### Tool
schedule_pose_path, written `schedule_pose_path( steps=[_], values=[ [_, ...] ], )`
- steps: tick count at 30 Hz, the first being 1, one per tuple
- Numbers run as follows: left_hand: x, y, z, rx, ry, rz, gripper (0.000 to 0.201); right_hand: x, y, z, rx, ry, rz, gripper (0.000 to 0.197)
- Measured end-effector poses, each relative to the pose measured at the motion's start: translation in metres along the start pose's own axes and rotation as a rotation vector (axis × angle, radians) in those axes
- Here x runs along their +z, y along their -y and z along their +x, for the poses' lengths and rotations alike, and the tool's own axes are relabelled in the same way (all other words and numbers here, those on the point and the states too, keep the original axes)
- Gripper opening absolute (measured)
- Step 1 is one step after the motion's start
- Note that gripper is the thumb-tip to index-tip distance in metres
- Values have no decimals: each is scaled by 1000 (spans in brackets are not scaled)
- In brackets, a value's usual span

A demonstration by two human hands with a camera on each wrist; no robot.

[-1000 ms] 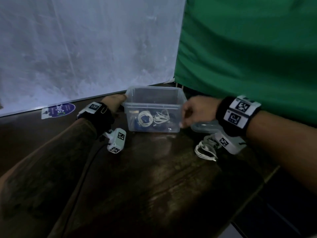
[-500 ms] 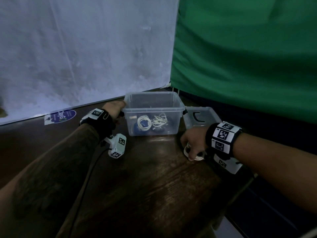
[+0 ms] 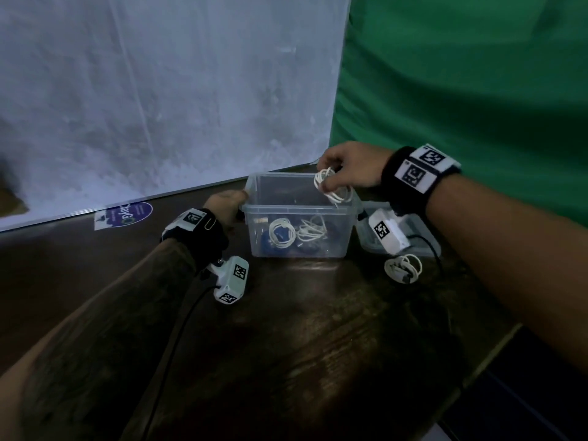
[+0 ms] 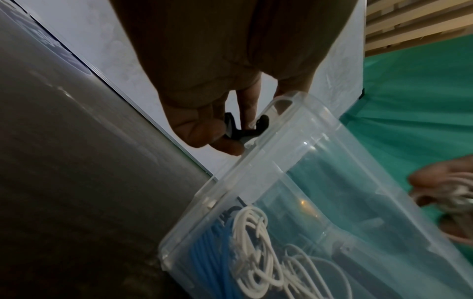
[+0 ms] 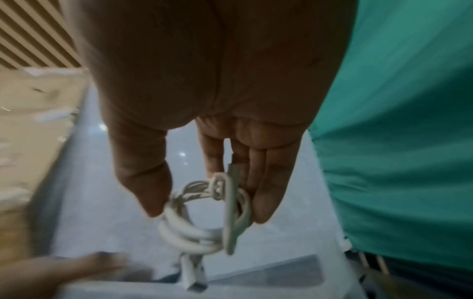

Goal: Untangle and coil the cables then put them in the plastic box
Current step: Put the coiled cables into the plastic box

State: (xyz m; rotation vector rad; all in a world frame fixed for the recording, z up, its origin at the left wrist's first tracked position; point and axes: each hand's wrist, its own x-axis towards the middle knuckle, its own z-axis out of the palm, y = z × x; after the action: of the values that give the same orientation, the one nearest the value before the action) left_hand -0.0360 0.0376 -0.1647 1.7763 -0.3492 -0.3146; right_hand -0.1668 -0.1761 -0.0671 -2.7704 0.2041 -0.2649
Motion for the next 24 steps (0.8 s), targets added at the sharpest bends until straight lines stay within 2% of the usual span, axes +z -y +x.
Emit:
schedule_pose_path(
  steps=[2, 4, 6, 9, 13, 16, 19, 21, 23, 24],
  values=[
    [0, 3, 5, 5, 4, 9, 22, 6, -8, 21, 52, -37, -44, 38],
    [-1, 6, 8, 3, -7, -4, 22, 17, -15, 39, 90, -6, -112, 41],
    [-1, 8, 12, 9, -7, -8, 21, 28, -22, 52, 97, 38, -207, 44],
    [0, 9, 11, 30, 4, -3, 19, 35, -30, 60, 104, 21, -259, 45],
    [0, 10, 14, 19, -10, -11, 18, 19, -45, 35, 102, -38, -81, 27],
    [2, 11, 15, 11, -16, 14, 28, 7, -58, -5, 138, -59, -143, 27],
    [5, 11, 14, -22, -73, -16, 38, 13, -81, -44, 283, 114, -221, 56],
    [6, 9, 11, -29, -72, -16, 30, 24, -97, -64, 392, 314, -233, 73],
    [4, 7, 8, -23, -62, -13, 22, 35, -106, -80, 482, 493, -201, 80],
    [4, 6, 7, -27, -62, -5, 22, 40, -105, -87, 508, 556, -216, 72]
  ],
)
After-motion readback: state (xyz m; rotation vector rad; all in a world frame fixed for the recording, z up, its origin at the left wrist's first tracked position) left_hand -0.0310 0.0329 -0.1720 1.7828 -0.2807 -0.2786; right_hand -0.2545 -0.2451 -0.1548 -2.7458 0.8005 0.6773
